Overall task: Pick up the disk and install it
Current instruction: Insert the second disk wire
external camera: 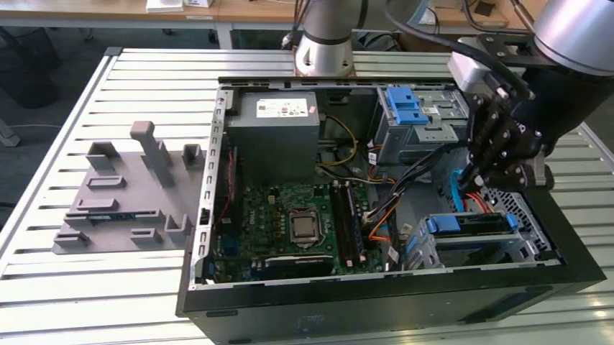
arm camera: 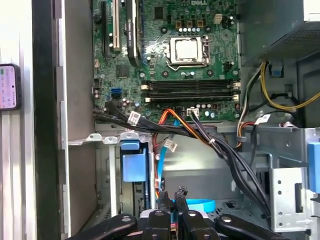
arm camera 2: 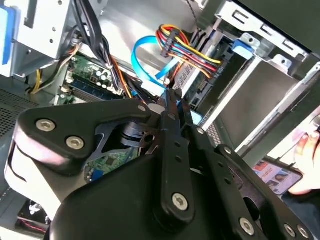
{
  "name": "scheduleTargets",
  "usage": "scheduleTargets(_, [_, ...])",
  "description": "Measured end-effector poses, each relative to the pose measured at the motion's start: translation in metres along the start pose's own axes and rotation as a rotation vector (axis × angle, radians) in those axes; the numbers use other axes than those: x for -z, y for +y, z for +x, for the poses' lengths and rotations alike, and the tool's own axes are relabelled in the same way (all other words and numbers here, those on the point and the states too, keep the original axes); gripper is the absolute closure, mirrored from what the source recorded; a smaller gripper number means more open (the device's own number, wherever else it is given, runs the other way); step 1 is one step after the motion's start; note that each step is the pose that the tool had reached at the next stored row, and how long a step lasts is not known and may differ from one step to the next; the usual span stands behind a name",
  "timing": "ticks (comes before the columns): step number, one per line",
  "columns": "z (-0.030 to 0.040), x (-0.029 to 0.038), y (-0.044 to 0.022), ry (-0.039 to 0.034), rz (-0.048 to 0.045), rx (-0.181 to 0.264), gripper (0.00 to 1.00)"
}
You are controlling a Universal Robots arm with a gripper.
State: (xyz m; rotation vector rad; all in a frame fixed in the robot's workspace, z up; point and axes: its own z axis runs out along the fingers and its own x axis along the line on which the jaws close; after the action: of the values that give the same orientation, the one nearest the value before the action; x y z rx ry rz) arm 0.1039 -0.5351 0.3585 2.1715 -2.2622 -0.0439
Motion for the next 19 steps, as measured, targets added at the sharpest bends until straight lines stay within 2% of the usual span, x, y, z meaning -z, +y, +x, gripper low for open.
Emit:
scheduleTargets(3, [0.0069, -0.0022, 0.0003, -0.0016, 0.0073, 0.002, 0.84])
scheduleTargets(7, [0.0103, -0.0041, 0.0019, -0.0027, 0.0293, 0.003, 0.84])
scheduleTargets(11, [0.0130, -0.0078, 0.0017, -0.0027, 0.0337, 0.004, 0.84])
scheduleTargets(15, [0.0216, -0.0118, 0.0014, -0.0033, 0.0350, 0.004, 0.84])
scheduleTargets(19, [0.0222, -0.0127, 0.0013, -0.0032, 0.0388, 0.005, 0.84])
